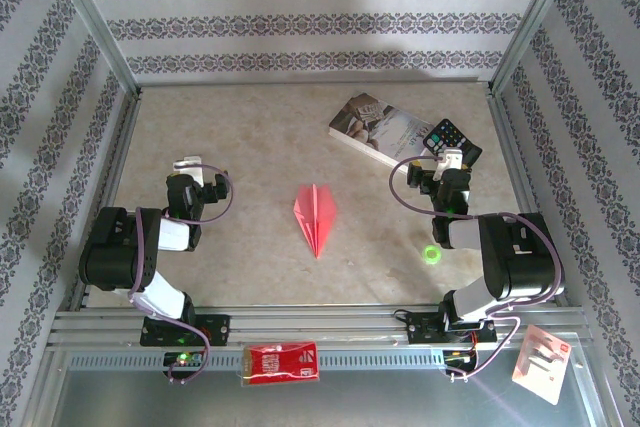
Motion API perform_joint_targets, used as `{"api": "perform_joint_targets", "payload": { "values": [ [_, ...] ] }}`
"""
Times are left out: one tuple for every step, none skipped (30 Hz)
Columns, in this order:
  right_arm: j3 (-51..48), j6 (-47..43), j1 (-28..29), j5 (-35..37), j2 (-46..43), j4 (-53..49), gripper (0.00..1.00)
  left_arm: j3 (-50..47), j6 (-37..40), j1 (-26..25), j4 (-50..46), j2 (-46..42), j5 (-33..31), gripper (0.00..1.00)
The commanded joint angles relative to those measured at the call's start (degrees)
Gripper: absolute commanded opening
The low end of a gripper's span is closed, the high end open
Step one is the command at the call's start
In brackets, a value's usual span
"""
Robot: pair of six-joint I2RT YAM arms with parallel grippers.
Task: Fold a paper plane with a square sheet of paper (pick it up from the middle)
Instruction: Reset both arms
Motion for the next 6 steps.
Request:
{"api": "perform_joint_targets", "payload": {
  "values": [
    [0.58, -0.51, 0.57, 0.36, 0.29, 1.7, 0.98, 0.05, 0.98, 0.14, 3.44, 0.08, 0.83, 1.0],
    [0.6, -0.25, 0.4, 0.19, 0.45, 1.81, 0.98, 0.05, 0.98, 0.13, 3.49, 0.06, 0.85, 1.0],
    [0.53, -0.31, 0.37, 0.21, 0.43, 1.91, 0.98, 0.05, 0.98, 0.17, 3.44, 0.07, 0.78, 1.0],
    [0.39, -0.44, 0.42, 0.16, 0.24, 1.99, 0.98, 0.05, 0.98, 0.19, 3.39, 0.09, 0.79, 1.0],
    [0.41, -0.54, 0.46, 0.17, 0.14, 1.84, 0.98, 0.05, 0.98, 0.18, 3.44, 0.05, 0.81, 1.0],
    [0.43, -0.46, 0.46, 0.15, 0.24, 1.89, 0.98, 0.05, 0.94, 0.17, 3.44, 0.05, 0.83, 1.0]
  ]
}}
